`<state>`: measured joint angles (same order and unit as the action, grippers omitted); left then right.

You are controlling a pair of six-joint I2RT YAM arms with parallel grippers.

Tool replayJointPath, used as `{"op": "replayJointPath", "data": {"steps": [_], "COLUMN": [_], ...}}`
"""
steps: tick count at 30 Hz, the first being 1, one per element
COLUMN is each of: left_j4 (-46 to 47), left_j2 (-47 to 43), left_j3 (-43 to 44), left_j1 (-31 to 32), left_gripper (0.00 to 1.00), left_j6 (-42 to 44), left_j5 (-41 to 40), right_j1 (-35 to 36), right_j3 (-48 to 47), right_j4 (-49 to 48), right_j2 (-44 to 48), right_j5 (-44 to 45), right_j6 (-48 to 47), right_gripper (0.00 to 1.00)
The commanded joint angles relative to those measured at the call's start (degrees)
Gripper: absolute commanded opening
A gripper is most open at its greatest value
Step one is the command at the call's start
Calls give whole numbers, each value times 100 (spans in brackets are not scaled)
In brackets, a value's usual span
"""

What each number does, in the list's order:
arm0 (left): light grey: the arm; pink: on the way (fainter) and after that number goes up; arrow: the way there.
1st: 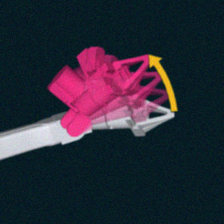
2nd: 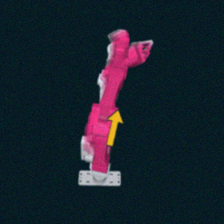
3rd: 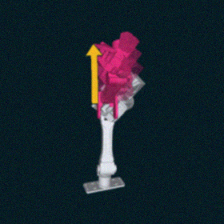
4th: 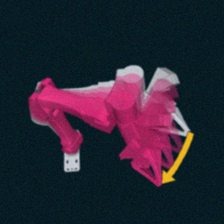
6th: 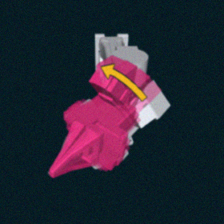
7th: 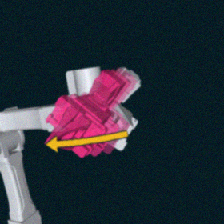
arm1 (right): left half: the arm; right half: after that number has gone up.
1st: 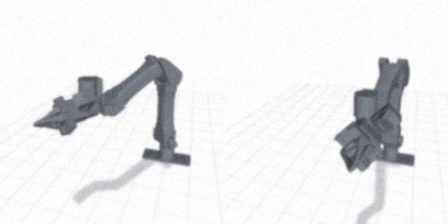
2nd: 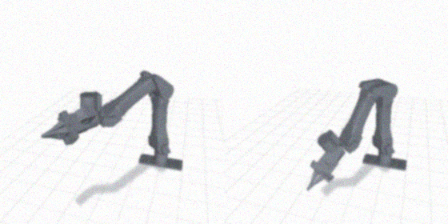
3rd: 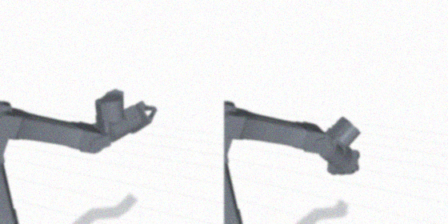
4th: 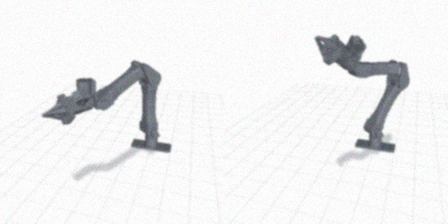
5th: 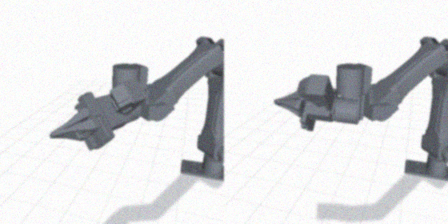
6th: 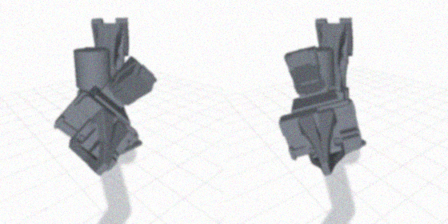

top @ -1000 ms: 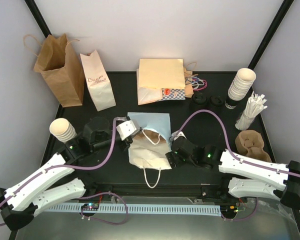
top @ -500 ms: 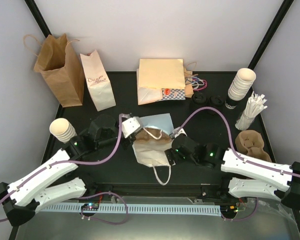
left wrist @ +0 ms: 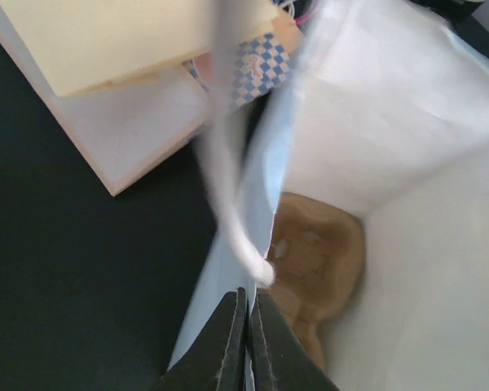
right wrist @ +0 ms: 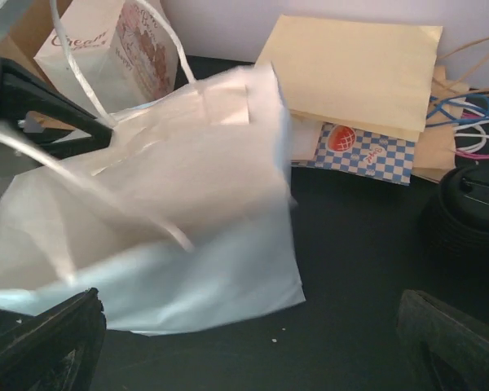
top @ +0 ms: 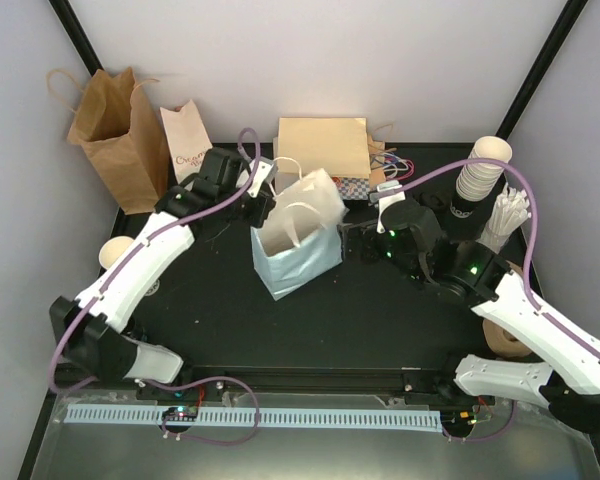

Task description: Pack the takeout coffee

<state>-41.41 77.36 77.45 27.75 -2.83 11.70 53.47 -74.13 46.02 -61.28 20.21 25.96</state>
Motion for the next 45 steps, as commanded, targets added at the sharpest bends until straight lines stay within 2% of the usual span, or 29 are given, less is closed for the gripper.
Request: {"op": "replayJointPath", "data": {"steps": [1,3,5,12,15,19,26,29,33,36,39,42,45], "left_j4": [-565,-457,-394,-168,71,-48,-826,-1401,-1637,-1372,-1364,-1699,-2000], "left_j2": [341,346,334,-316,-875,-1417,-2156,-2443,-2902,-3351,-3623,-3614,-3454], "left_j3": [413,341,304,187,-73,-300,-580,-743,-1403,-2024,-2256,-2070,-1723], "left_j1": [-86,-97,-147,-252,-256,-268,-279,-307,-332,-369,-390,-485,-912], "left_gripper": [6,8,15,56,66,76,81,91,94,95,94,92,83], "left_j6": [-245,-268,-343,-533,-518,-586,-873,-1306,-1944,-2339,-2464,-2396,-1983], "left_j5": [787,810,731,93,-125,-199,-383,-965,-1257,-1324,-1692,-2273,-2645], "right_j1": [-76,-82,-83,-96,-146,-312,-531,-538,-539,-538,-541,-532,-536], "right_j3": [-82,-47,-18,149,331,568,1010,1220,1463,1621,1709,1764,1832], "right_j4": [264,302,335,347,232,55,-228,-322,-479,-647,-749,-782,-819], "right_j2": [113,133,138,167,190,248,384,349,305,345,441,554,647], "right_j5": [127,179,209,495,630,529,444,490,566,529,494,455,389], "right_j6": [-275,-276,-254,-164,-158,-205,-177,-191,-198,-189,-201,-231,-256], "right_gripper": [100,100,100,100,100,100,100,100,100,100,100,100,100]}}
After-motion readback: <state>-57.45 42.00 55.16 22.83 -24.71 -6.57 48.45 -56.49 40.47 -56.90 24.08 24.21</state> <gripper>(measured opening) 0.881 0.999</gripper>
